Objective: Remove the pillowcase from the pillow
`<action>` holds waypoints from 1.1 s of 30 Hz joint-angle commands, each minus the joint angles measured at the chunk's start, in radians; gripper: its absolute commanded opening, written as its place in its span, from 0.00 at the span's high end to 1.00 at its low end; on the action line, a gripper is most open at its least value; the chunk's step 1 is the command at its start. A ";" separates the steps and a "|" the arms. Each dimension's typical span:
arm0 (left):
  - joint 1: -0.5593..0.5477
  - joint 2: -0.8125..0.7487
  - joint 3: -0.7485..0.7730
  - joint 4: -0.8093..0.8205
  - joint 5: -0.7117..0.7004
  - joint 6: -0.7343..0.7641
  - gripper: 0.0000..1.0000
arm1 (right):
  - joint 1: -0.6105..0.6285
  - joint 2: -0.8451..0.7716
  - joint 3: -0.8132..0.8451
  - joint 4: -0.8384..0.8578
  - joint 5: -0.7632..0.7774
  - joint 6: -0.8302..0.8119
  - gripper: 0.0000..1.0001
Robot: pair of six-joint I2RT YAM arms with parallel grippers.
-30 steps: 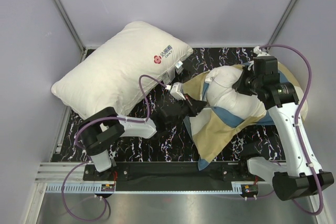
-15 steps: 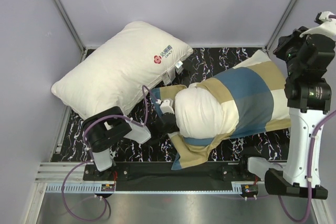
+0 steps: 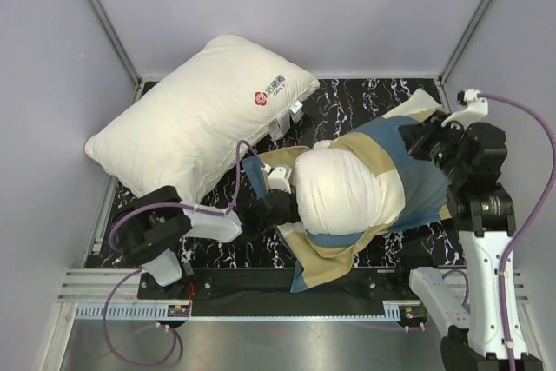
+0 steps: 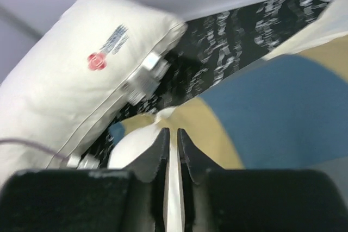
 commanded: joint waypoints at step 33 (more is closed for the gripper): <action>0.050 -0.232 0.554 -0.087 0.407 0.212 1.00 | 0.204 -0.238 -0.196 -0.156 -0.282 -0.063 0.07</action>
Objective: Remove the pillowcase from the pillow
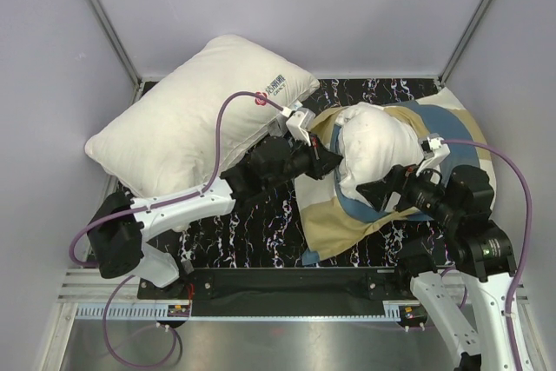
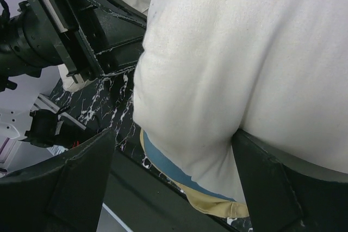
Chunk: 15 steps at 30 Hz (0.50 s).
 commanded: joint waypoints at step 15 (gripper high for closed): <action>-0.062 -0.002 0.186 0.158 0.220 0.028 1.00 | 0.211 0.172 -0.079 0.098 0.229 -0.008 0.03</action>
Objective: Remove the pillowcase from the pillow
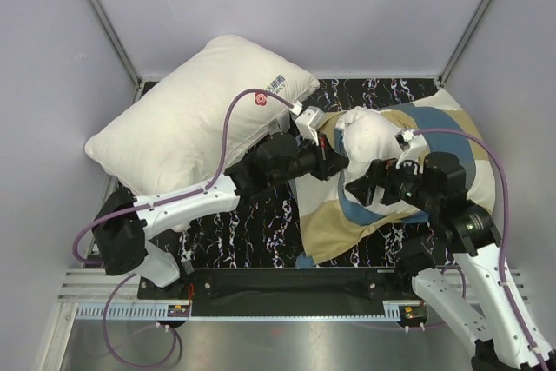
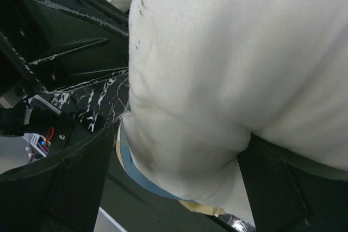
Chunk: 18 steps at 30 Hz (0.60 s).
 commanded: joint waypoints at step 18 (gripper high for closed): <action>-0.028 -0.294 -0.120 0.109 0.082 0.075 1.00 | 0.299 0.146 -0.093 0.172 0.589 0.184 1.00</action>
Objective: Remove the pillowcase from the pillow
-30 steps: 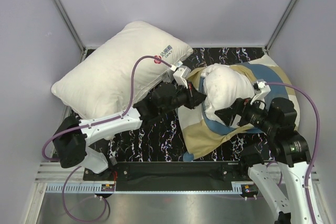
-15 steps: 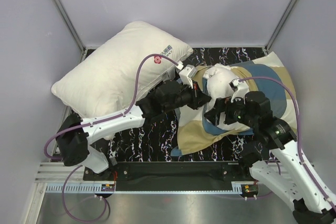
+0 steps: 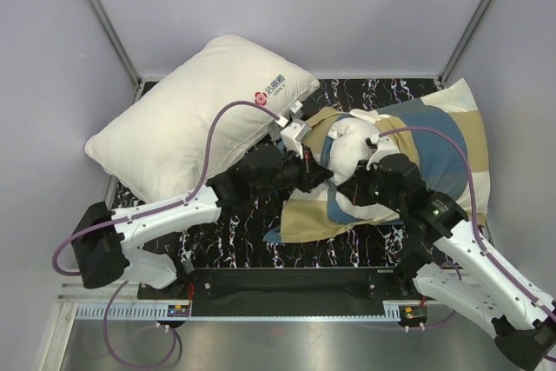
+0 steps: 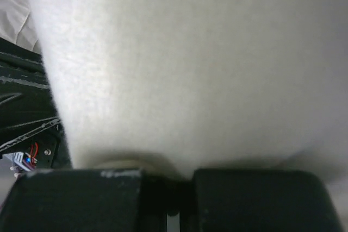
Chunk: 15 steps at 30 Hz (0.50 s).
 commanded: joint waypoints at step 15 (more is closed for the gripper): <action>-0.022 -0.322 -0.432 0.183 -0.059 0.032 1.00 | -0.016 0.016 0.240 0.065 0.413 -0.017 1.00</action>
